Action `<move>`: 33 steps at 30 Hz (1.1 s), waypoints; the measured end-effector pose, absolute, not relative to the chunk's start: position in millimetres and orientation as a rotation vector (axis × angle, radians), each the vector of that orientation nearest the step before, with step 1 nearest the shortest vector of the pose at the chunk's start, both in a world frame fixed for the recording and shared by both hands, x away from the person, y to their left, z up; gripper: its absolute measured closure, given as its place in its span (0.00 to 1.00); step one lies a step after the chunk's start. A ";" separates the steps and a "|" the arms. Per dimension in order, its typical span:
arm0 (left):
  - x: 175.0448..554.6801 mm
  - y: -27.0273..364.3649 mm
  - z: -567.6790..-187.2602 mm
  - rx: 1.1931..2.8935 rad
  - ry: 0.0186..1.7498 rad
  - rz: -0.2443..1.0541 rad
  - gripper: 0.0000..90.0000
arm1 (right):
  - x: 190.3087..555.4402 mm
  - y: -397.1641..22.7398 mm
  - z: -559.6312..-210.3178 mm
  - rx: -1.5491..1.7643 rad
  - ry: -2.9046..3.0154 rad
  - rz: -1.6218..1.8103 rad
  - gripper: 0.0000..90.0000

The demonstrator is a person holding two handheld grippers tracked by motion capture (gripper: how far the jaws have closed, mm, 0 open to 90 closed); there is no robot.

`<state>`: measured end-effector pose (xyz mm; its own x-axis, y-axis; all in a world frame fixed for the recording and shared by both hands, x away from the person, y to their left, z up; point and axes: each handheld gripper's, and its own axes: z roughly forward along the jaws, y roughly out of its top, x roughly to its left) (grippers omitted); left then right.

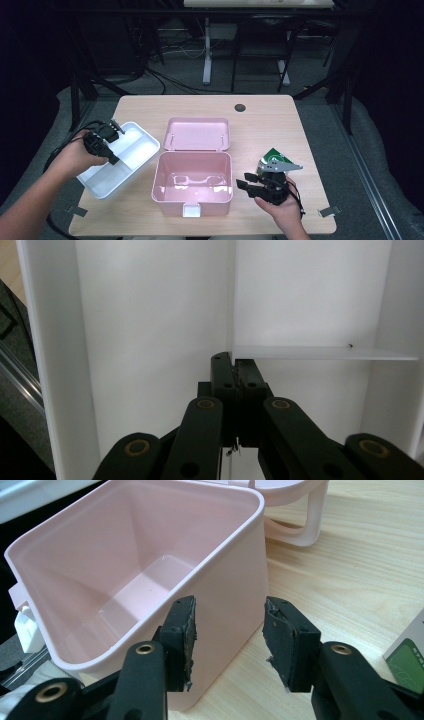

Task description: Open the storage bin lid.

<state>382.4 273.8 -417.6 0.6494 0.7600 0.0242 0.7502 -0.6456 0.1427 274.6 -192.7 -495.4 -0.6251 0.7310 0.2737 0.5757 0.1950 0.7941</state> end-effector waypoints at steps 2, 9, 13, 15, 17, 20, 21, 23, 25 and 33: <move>383.2 275.9 -429.1 2.740 1.278 0.108 0.99 | 274.7 -192.7 -495.8 1.270 2.297 1.403 0.63; 383.1 276.3 -453.7 2.745 1.295 0.081 0.99 | 274.8 -192.8 -495.9 1.272 2.297 1.404 0.62; 386.2 276.2 -469.4 2.740 1.315 0.066 0.99 | 274.5 -192.3 -496.0 1.272 2.297 1.401 0.62; 387.1 274.9 -476.7 2.738 1.320 0.058 0.99 | 274.6 -192.3 -496.1 1.271 2.299 1.404 0.62; 388.3 273.2 -484.1 2.746 1.322 0.050 0.99 | 274.7 -192.4 -496.1 1.272 2.297 1.402 0.62; 390.2 271.7 -493.0 2.755 1.328 0.038 0.99 | 274.6 -192.7 -496.1 1.271 2.296 1.402 0.62; 390.6 271.9 -495.3 2.754 1.330 0.034 0.99 | 274.6 -192.8 -496.1 1.272 2.296 1.401 0.62; 391.2 272.3 -497.2 2.754 1.333 0.029 0.99 | 274.5 -193.0 -496.1 1.272 2.296 1.400 0.62; 391.9 273.5 -501.8 2.747 1.340 0.021 0.99 | 274.8 -193.6 -496.3 1.276 2.293 1.399 0.62; 391.7 272.7 -519.5 2.745 1.348 0.000 0.99 | 275.1 -193.5 -496.4 1.276 2.294 1.405 0.62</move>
<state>391.7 272.7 -519.5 0.6123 0.7898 -0.0365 0.7898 -0.6088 0.0751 275.1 -193.5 -496.4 -0.6214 0.7333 0.2758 0.5789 0.1925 0.7923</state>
